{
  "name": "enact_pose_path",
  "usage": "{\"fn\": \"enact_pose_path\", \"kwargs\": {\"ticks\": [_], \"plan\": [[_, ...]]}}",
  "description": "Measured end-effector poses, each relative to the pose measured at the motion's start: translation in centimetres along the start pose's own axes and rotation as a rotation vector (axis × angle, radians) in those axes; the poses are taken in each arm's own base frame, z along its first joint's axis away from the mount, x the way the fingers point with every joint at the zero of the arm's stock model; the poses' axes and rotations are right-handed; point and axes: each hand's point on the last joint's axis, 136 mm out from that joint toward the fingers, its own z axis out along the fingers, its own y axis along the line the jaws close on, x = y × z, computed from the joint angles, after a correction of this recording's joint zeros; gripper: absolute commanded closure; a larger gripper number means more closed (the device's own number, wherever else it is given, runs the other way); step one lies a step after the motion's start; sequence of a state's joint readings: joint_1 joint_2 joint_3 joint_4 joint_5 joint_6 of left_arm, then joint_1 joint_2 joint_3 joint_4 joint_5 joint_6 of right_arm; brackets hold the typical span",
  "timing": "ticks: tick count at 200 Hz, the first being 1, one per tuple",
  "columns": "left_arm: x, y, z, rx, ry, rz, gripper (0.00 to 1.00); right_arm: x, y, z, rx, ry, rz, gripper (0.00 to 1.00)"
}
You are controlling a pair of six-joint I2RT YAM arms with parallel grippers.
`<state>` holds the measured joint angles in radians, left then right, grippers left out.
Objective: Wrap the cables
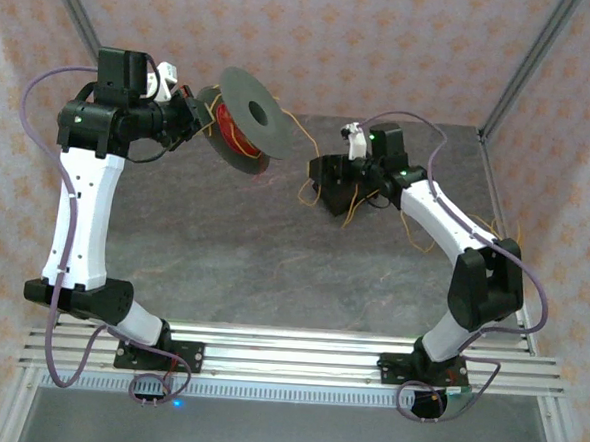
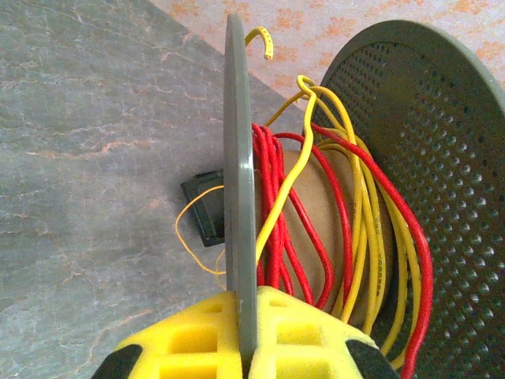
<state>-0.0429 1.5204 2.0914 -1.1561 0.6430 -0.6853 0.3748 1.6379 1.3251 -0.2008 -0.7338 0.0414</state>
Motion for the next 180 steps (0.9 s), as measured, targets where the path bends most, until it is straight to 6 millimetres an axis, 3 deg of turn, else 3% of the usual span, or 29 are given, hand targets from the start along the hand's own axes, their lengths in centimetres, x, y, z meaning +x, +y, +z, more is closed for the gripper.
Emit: {"fn": "enact_pose_path", "kwargs": {"ticks": [53,85,120,161,180], "plan": [[0.0,0.0,0.0,0.0,-0.001,-0.026,1.0,0.6,0.0,0.5,0.018,0.015,0.0,0.0],[0.0,0.0,0.0,-0.001,-0.002,-0.039,1.0,2.2,0.0,1.3,-0.018,0.033,0.024,0.3],[-0.1,0.0,0.0,-0.002,-0.005,-0.052,1.0,4.8,0.7,2.3,-0.046,0.078,0.059,0.39],[-0.3,-0.2,0.0,0.005,-0.015,-0.06,1.0,6.1,1.3,3.1,-0.066,0.081,0.068,0.4],[-0.4,-0.2,0.0,0.008,-0.019,-0.061,1.0,6.7,0.9,3.1,-0.058,0.086,0.083,0.45]]}}
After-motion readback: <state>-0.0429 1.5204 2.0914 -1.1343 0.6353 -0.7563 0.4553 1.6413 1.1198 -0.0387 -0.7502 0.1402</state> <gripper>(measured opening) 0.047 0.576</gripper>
